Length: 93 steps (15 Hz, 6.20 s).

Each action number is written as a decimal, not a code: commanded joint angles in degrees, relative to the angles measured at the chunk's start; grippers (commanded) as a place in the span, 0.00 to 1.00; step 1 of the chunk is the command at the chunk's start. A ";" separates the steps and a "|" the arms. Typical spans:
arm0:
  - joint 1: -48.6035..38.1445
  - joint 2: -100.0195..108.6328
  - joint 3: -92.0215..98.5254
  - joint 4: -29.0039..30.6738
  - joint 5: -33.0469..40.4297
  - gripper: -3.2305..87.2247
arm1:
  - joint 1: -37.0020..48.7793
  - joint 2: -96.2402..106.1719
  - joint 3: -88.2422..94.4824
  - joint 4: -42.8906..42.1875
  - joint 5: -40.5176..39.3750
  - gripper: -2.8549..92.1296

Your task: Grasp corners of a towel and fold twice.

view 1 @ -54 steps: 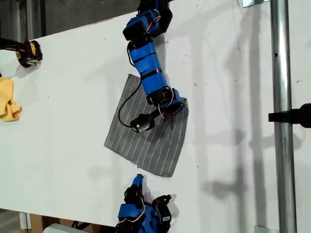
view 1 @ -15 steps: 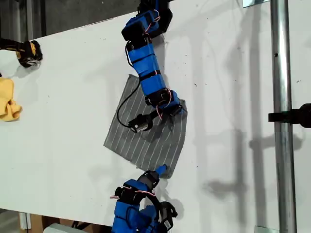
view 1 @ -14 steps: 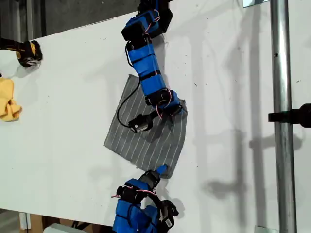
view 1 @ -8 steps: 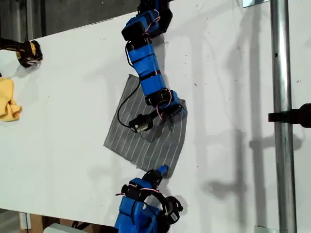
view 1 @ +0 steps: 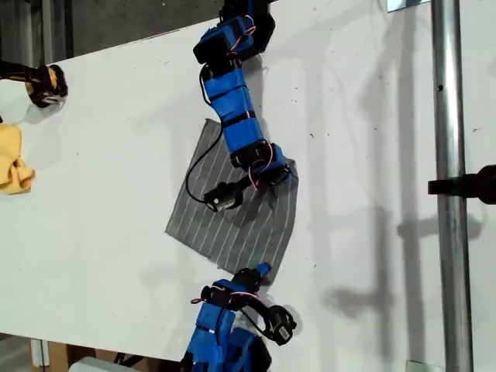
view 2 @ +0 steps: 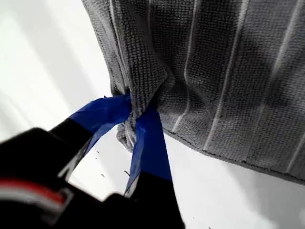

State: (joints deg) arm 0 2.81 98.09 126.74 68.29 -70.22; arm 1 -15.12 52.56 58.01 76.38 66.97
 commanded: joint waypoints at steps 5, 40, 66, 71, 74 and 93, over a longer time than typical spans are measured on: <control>-0.26 -6.24 -5.62 0.70 -2.37 0.03 | -0.18 7.12 1.14 -0.79 0.35 0.03; -39.81 -29.71 -70.31 11.51 36.21 0.03 | 36.12 60.91 43.77 6.06 -15.73 0.03; -42.36 -47.37 -74.62 22.15 33.40 0.03 | 21.09 35.51 53.44 -8.35 -2.29 0.04; -44.74 -42.45 -74.88 28.04 31.99 0.29 | 20.83 38.41 42.98 5.71 -2.46 0.34; -44.91 -35.77 -72.25 28.21 31.38 0.31 | 22.15 48.25 40.87 11.69 -2.64 0.36; -21.01 101.43 36.30 4.39 6.42 0.24 | 10.37 128.41 91.49 11.60 31.38 0.34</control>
State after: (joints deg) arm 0 -19.86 188.70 157.41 73.65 -62.40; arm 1 -3.52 181.76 149.50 89.21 96.68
